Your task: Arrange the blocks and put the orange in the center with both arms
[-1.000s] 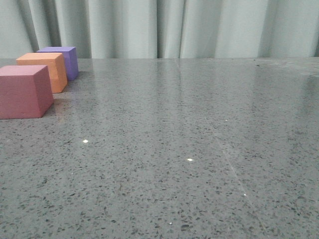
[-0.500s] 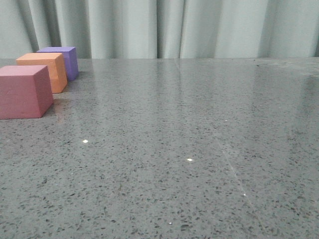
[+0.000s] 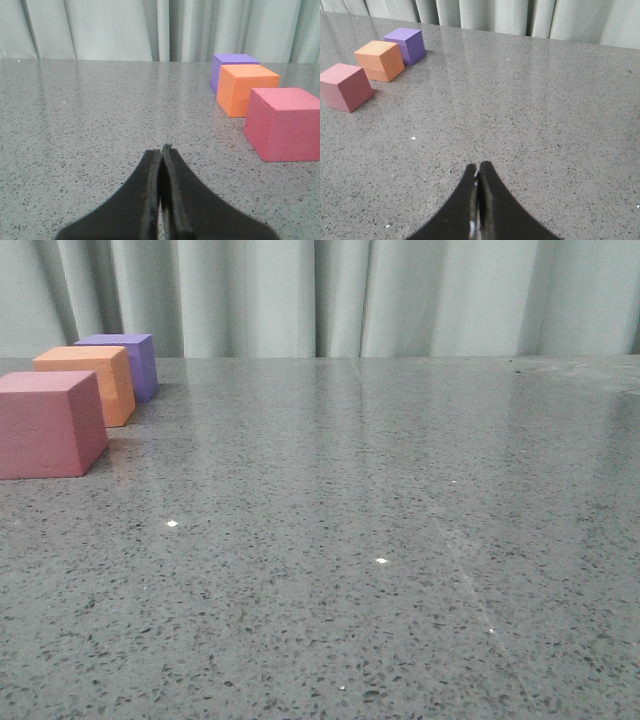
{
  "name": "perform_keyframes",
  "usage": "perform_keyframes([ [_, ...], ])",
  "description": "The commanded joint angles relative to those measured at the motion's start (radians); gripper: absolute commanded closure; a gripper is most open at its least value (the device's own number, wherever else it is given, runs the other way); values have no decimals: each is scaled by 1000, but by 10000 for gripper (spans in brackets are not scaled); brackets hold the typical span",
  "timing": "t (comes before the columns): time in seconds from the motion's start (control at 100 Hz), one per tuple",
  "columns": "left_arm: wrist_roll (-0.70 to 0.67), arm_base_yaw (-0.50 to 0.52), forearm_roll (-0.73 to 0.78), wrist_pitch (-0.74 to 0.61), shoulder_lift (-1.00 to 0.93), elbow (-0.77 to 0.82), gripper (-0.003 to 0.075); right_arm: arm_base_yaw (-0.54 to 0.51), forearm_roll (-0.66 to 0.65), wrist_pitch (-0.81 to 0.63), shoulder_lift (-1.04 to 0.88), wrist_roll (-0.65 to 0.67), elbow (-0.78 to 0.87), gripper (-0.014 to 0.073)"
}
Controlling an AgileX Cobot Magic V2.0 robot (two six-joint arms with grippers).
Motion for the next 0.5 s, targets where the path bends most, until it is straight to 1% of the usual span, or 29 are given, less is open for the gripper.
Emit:
perform_keyframes([
  [0.0, -13, 2, 0, -75, -33, 19, 739, -1, -12, -80, 5, -10, -24, 707],
  [0.49, -13, 2, 0, -75, -33, 19, 739, -8, -21, -81, 5, -10, -24, 707],
])
